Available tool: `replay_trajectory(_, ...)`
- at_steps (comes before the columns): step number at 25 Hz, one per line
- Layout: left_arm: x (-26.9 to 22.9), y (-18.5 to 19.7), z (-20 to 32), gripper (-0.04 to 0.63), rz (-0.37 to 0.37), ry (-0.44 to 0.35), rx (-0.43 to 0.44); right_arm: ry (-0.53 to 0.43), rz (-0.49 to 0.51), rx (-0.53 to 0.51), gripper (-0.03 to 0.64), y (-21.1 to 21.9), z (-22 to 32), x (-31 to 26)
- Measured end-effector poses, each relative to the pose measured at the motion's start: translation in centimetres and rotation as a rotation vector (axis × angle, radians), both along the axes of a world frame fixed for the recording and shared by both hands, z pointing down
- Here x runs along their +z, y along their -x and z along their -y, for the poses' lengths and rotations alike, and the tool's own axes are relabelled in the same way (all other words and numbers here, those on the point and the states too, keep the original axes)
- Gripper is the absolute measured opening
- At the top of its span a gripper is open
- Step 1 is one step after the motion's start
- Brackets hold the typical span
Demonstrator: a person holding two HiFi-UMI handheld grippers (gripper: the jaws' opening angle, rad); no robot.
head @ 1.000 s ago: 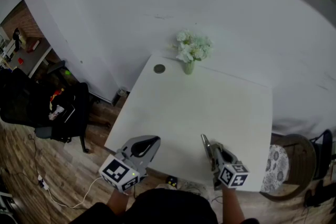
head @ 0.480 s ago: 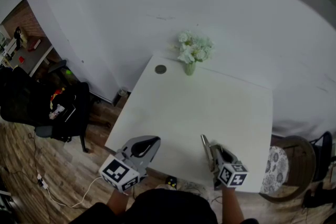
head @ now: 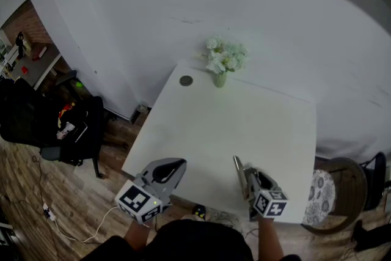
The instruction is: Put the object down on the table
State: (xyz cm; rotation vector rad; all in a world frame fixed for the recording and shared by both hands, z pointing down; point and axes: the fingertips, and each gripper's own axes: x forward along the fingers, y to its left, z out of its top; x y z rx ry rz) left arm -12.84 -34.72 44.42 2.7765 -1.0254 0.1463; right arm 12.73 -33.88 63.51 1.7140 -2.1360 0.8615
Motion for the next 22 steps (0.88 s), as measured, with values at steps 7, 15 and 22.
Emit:
replay_trajectory(7, -0.2, 0.0, -0.2, 0.0, -0.002, -0.007, 0.004, -0.119, -0.133, 0.043, 0.05, -2.0, -0.1, -4.2)
replay_trajectory(15, -0.7, -0.8, -0.8, 0.0, -0.01, -0.02, 0.024, -0.28, -0.061, 0.051, -0.003, -1.5, -0.6, -9.8)
replay_trajectory(22, -0.6, -1.1, -1.2, 0.0, -0.01, -0.018, 0.03, -0.384, -0.02, 0.034, -0.003, -0.5, -1.0, -14.2)
